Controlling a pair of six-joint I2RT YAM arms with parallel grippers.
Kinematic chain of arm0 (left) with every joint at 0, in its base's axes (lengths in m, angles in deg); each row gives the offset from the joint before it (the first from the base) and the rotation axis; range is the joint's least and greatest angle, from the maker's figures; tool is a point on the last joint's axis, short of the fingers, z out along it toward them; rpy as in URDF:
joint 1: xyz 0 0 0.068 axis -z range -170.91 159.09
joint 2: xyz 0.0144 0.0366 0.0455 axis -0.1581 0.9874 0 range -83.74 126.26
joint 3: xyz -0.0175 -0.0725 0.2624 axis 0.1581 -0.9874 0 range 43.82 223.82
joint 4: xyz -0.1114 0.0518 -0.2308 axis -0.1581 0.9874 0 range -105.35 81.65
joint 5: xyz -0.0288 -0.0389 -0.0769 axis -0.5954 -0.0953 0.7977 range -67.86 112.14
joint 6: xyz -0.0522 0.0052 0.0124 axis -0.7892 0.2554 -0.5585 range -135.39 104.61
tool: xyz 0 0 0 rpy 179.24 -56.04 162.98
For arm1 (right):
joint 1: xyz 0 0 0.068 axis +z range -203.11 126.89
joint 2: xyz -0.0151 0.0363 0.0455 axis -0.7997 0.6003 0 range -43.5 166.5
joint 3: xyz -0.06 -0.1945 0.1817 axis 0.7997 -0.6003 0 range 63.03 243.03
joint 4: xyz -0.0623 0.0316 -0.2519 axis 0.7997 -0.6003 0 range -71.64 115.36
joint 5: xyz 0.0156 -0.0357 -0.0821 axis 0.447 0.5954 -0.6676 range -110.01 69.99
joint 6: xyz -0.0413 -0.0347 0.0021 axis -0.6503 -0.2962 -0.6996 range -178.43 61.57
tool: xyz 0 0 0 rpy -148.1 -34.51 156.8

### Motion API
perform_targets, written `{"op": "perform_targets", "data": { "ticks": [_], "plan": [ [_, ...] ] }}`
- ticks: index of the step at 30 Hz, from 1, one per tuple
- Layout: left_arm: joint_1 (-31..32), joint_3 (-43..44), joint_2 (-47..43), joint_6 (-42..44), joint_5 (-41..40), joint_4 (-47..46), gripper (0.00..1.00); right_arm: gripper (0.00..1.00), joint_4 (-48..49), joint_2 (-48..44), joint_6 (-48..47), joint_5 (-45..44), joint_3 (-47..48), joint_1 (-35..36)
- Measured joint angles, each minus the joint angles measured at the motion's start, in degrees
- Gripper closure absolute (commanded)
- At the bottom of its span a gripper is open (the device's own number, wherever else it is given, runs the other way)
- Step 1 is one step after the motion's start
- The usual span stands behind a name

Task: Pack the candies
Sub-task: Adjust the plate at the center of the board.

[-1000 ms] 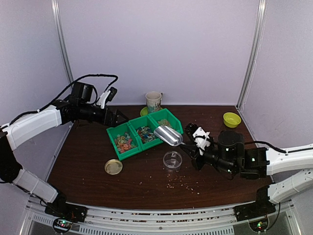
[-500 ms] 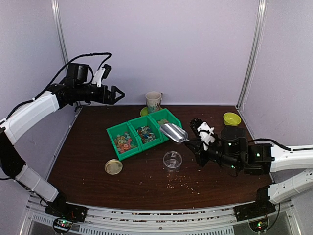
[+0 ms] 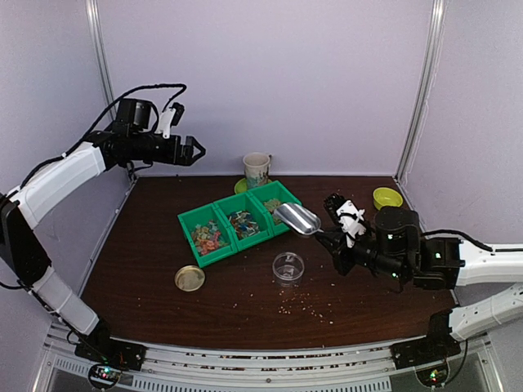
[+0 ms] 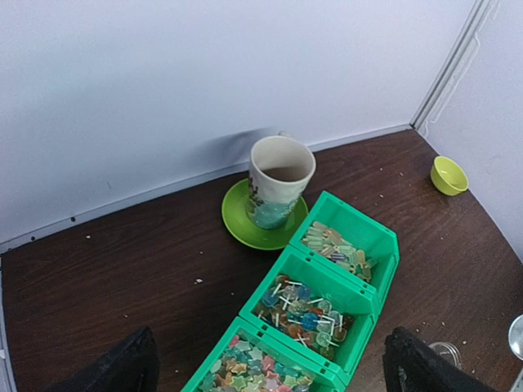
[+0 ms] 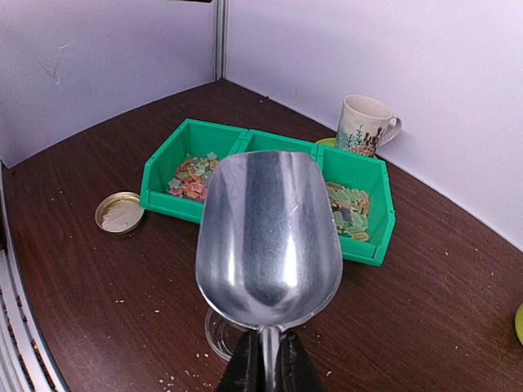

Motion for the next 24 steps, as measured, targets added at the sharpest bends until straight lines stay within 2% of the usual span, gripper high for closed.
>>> {"op": "perform_targets", "data": {
  "ticks": [15,24],
  "plan": [
    [-6.4,4.4,6.9,0.2,-0.7,1.1,0.02,1.0,0.1,0.8,-1.0,0.6,0.0,-0.2],
    [-9.2,9.8,11.4,3.6,1.0,4.2,0.02,1.0,0.6,0.8,-1.1,0.5,-0.1,-0.3]
  ]
}}
